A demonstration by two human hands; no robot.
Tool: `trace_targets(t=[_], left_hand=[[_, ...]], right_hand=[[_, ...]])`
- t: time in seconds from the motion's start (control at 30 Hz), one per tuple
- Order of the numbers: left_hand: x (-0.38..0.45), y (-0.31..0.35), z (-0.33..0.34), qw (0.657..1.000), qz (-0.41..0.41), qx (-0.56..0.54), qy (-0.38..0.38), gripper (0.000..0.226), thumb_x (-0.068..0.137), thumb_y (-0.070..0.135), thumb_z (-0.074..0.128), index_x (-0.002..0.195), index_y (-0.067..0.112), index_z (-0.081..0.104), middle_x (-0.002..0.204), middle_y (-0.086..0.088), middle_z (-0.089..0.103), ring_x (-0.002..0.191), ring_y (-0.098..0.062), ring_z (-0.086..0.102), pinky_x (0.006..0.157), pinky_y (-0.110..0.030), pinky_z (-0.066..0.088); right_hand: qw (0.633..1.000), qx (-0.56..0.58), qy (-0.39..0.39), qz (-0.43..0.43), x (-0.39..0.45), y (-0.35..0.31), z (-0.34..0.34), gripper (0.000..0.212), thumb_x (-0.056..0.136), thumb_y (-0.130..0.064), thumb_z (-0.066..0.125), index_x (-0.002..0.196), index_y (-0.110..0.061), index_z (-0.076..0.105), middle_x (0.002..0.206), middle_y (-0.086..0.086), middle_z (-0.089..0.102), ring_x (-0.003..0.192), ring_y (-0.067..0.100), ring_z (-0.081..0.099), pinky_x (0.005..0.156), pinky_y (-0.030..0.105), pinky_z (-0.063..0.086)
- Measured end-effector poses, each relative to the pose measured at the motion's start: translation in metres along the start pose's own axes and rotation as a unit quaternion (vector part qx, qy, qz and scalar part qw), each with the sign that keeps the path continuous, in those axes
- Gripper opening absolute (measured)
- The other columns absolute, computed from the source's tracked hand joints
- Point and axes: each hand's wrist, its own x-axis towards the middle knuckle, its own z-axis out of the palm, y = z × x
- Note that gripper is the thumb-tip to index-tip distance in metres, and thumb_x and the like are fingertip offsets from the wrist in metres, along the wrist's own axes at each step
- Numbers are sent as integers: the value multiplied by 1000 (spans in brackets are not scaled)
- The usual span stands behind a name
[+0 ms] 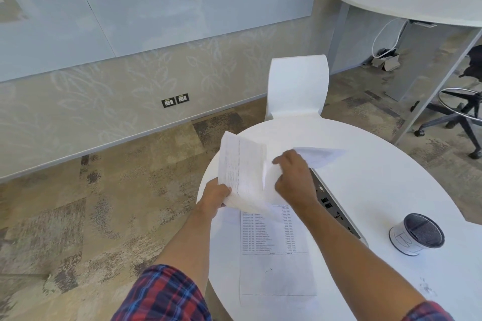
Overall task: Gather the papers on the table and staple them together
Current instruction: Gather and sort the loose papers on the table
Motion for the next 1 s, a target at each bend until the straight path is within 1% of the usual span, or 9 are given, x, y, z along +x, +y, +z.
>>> trace_targets(t=[0.13, 0.37, 0.5, 0.57, 0.67, 0.77, 0.83, 0.93, 1.0], left_hand=[[1, 1, 8, 999, -16, -9, -28, 63, 68, 13, 59, 131, 11, 62, 124, -16, 68, 111, -35, 64, 87, -49, 58], [-6, 5, 20, 993, -48, -80, -79, 24, 98, 7, 53, 115, 12, 70, 85, -9, 75, 85, -27, 69, 66, -35, 55], [-4, 3, 23, 993, -51, -99, -47, 25, 101, 14, 51, 118, 15, 71, 86, -10, 75, 85, -30, 68, 66, -36, 55], [-4, 4, 21, 993, -67, -90, -38, 26, 102, 12, 46, 111, 13, 71, 78, -11, 74, 78, -30, 68, 63, -35, 53], [3, 3, 18, 991, -84, -101, -39, 33, 104, 21, 44, 125, 11, 68, 99, -16, 75, 93, -34, 70, 72, -41, 57], [6, 3, 17, 990, -68, -116, -41, 47, 99, 52, 54, 130, 21, 69, 118, -11, 75, 112, -32, 70, 98, -49, 57], [4, 4, 16, 991, -59, -107, -55, 55, 90, 67, 60, 124, 25, 73, 115, -9, 76, 109, -30, 72, 98, -50, 56], [8, 1, 13, 991, -48, -88, -87, 40, 99, 38, 61, 117, 3, 71, 90, -15, 77, 78, -31, 74, 73, -39, 60], [11, 0, 12, 994, -31, -82, -69, 35, 102, 19, 57, 129, -4, 64, 97, -18, 76, 82, -32, 74, 71, -39, 59]], right_hand=[[985, -58, -92, -133, -3, -32, 14, 41, 58, 6, 40, 87, 1, 68, 88, 18, 61, 60, 36, 56, 52, 42, 48], [973, -57, -191, -114, -17, -70, 27, 46, 67, 6, 74, 111, -4, 65, 125, 20, 58, 68, 35, 64, 54, 37, 54], [974, -48, -208, -75, -20, -75, 37, 63, 90, -9, 72, 147, -14, 46, 171, 14, 19, 87, 32, 72, 71, 34, 61], [976, -37, -205, -57, -21, -76, 44, 70, 95, -10, 66, 158, -16, 35, 174, 12, 1, 72, 29, 69, 60, 27, 53], [988, -17, -156, 2, -22, -72, 57, 74, 98, -14, 62, 163, -18, 27, 173, 12, -4, 56, 21, 61, 45, 18, 37], [983, 25, -175, 46, -23, -67, 64, 71, 104, -42, 52, 164, -21, 21, 175, 6, -1, 108, 25, 73, 76, 32, 63], [968, 114, -210, 80, -24, -67, 59, 67, 105, -47, 44, 163, -22, 22, 174, 1, 12, 134, 24, 59, 102, 41, 56], [948, 215, -197, 125, -24, -58, 50, 47, 105, -28, 51, 152, -19, 47, 151, 2, 56, 129, 20, 61, 108, 31, 47], [947, 245, -118, 171, -27, -46, 48, 39, 99, -15, 60, 137, -16, 60, 132, 1, 67, 116, 16, 65, 103, 34, 52]])
